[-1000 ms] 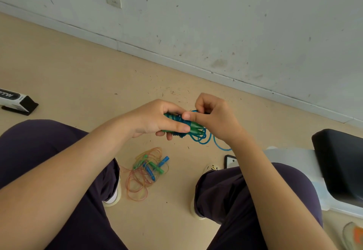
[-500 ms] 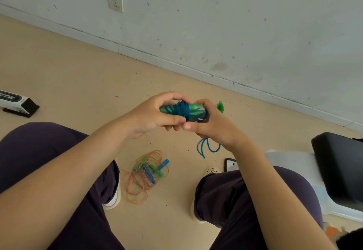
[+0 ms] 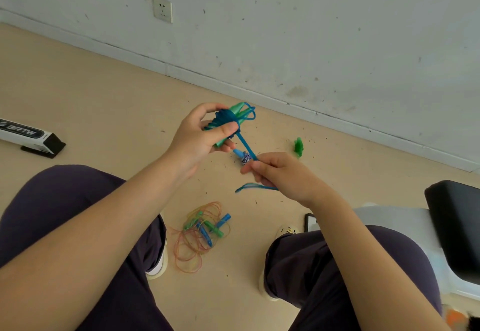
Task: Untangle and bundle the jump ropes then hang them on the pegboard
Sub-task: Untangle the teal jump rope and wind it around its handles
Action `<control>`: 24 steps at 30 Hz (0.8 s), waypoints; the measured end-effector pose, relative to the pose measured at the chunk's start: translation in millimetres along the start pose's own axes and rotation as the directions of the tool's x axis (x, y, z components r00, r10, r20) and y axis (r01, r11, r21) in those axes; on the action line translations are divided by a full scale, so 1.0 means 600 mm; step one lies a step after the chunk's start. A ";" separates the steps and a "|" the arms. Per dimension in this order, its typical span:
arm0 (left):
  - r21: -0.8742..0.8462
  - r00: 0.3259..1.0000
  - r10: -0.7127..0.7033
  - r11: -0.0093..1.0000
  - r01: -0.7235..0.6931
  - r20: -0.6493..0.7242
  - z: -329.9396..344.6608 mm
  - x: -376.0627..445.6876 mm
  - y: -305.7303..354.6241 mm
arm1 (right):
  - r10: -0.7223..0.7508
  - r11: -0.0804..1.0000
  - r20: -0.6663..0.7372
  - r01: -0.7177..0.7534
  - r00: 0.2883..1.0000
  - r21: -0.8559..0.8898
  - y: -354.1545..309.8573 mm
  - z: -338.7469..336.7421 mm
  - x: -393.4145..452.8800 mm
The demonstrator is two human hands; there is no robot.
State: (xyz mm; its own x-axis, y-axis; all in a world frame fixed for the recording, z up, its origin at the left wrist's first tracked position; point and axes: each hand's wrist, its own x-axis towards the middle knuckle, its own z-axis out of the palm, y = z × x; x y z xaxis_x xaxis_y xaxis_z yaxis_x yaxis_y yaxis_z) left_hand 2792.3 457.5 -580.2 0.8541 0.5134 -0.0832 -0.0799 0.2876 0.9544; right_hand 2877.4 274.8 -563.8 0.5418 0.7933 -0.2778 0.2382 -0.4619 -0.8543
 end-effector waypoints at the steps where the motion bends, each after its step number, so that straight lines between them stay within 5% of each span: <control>1: 0.001 1.000 0.008 1.000 -0.008 0.002 -0.001 0.000 0.000 | -0.003 1.000 -0.031 0.004 1.000 0.018 -0.002 0.001 0.000; 5: -0.067 0.998 0.026 0.998 -0.022 0.058 0.001 -0.002 0.005 | -0.023 0.999 -0.132 0.028 0.991 0.031 -0.006 0.004 0.002; 11: -0.297 0.970 -0.043 0.948 0.116 0.240 0.003 0.000 0.008 | 0.001 0.995 -0.087 -0.009 0.996 -0.100 -0.002 0.017 0.004; 17: 0.134 0.997 -0.029 0.991 0.021 0.066 0.001 0.004 -0.008 | -0.124 0.974 -0.052 0.111 0.991 -0.199 -0.022 0.023 -0.009; 21: 0.325 0.965 -0.107 0.945 0.024 0.238 0.001 0.005 -0.011 | -0.195 0.961 -0.148 0.159 0.969 -0.228 -0.028 -0.014 -0.018; 24: 0.448 0.874 -0.283 0.890 0.086 0.395 0.001 0.001 -0.012 | -0.226 0.956 -0.178 0.184 0.958 -0.227 -0.027 -0.029 -0.024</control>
State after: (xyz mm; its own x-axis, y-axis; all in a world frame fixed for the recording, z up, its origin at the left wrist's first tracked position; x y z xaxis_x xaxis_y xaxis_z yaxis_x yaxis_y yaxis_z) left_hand 2793.6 455.3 -587.3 0.9721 0.0474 -0.2298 0.2325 -0.0628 0.9706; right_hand 2879.8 264.2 -538.2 0.6087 0.7934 0.0056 0.5102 -0.3860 -0.7686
